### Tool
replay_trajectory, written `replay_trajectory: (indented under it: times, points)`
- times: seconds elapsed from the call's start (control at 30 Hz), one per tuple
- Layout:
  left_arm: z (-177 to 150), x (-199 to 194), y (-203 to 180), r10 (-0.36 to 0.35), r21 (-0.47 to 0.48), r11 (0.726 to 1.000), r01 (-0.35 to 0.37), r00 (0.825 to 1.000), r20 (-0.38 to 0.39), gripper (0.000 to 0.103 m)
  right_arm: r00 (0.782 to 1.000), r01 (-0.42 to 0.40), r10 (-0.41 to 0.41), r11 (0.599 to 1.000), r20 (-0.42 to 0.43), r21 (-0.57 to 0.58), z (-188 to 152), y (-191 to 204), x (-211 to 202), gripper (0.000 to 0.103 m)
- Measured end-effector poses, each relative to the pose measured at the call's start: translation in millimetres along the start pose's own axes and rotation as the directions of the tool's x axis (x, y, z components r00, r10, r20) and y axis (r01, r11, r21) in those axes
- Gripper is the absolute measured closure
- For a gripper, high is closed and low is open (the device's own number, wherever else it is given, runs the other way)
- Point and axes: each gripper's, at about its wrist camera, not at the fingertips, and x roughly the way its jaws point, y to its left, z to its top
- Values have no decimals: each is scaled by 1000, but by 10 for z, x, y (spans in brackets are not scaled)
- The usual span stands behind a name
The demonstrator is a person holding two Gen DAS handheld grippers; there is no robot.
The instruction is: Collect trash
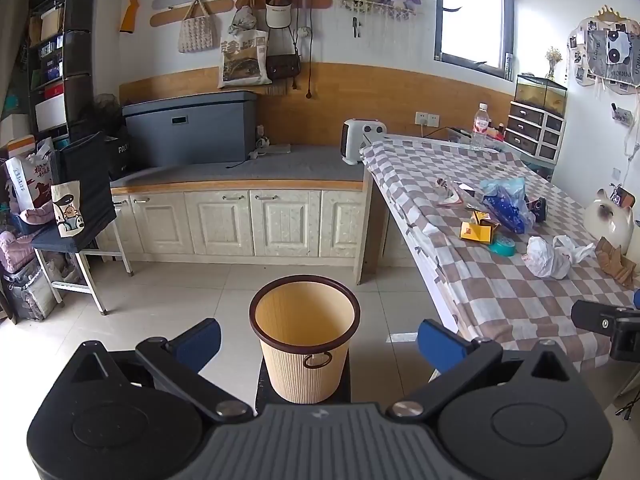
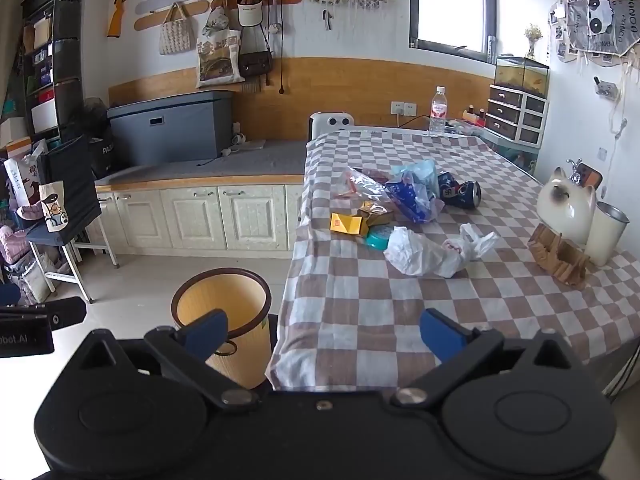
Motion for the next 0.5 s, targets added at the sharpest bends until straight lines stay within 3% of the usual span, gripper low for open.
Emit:
replay_trajectory:
  times: [0.5]
  points:
    - [14, -12, -10, -2, 0, 1000, 2, 1000, -1, 0, 1000, -2, 2, 1000, 2, 1, -4, 4, -15, 0]
